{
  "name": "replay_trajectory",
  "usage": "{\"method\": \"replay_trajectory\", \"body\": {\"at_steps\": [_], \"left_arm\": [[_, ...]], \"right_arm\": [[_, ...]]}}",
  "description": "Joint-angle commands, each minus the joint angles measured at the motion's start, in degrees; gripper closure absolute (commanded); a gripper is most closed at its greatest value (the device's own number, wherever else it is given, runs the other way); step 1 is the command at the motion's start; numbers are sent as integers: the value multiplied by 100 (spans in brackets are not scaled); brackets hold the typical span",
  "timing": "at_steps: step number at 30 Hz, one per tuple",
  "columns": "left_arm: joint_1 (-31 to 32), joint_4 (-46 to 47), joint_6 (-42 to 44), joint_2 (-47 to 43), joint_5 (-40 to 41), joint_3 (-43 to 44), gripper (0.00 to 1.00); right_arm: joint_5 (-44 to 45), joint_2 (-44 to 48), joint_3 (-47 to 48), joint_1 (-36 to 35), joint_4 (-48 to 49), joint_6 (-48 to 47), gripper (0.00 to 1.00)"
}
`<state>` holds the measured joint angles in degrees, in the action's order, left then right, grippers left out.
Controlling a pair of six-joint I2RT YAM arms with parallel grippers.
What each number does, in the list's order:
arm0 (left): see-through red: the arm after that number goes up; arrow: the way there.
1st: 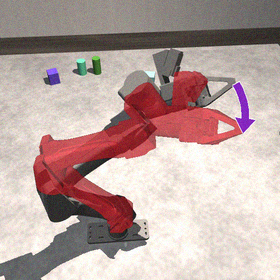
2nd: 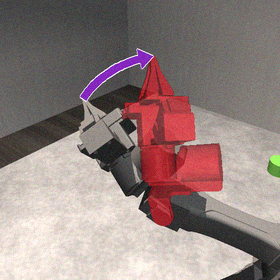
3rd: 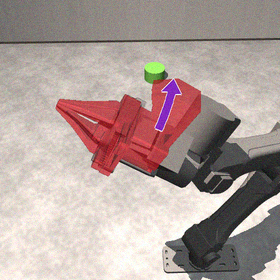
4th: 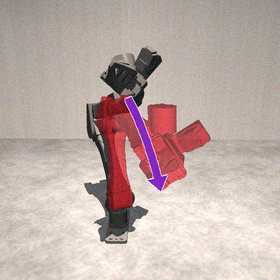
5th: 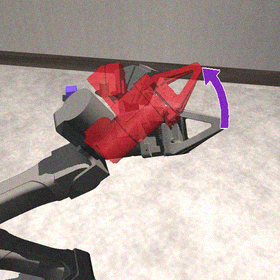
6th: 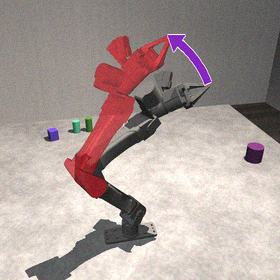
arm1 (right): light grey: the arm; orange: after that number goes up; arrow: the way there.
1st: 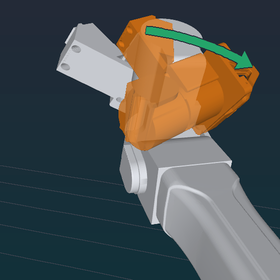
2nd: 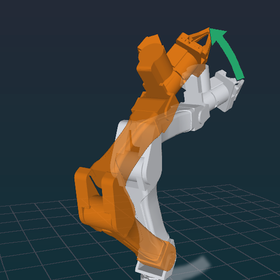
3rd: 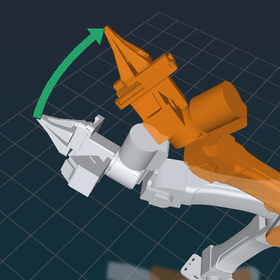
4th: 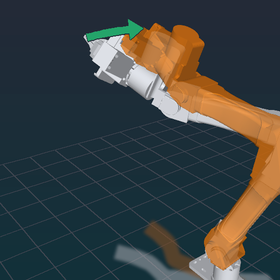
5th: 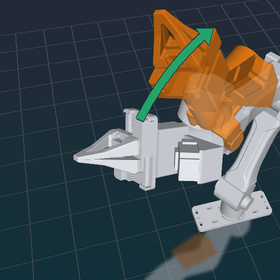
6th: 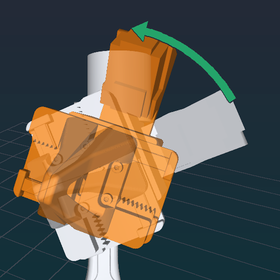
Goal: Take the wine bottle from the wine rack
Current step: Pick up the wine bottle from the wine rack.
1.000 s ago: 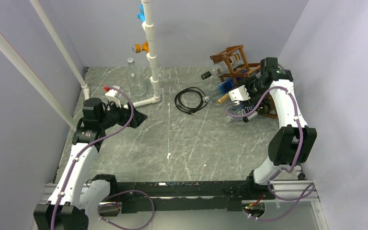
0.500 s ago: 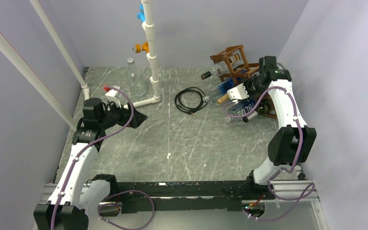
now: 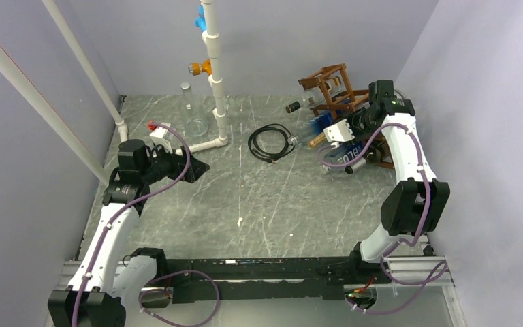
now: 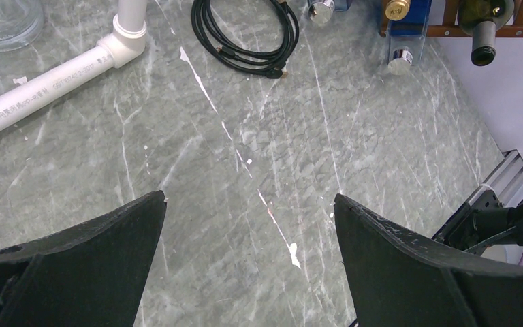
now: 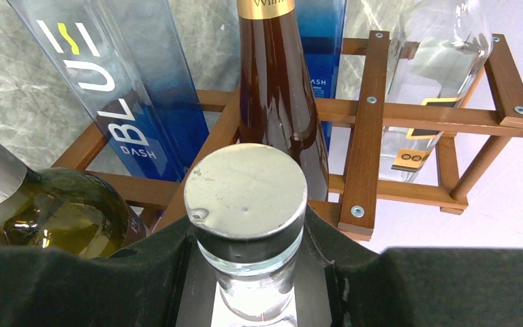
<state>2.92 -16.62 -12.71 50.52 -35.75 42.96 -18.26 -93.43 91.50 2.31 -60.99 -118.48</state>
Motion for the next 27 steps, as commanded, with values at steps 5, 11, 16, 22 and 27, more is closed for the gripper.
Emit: {"method": "replay_trajectory", "body": {"at_steps": [5,11,16,22,27], "left_arm": [[-19,115,122,21,-56,90,0],[-19,115,127,1,-55,90,1],[-19,108,120,-24,-55,89,1],[-19,114,126,-42,-56,81,1],[-14,115,115,-51,-55,81,1]], "right_arm": [[-404,383,78,16,-264,-15,100],[-414,471,112,16,-196,114,100],[-432,536,148,29,-87,272,100],[-506,613,196,42,-19,440,100],[-536,667,227,72,86,644,100]]}}
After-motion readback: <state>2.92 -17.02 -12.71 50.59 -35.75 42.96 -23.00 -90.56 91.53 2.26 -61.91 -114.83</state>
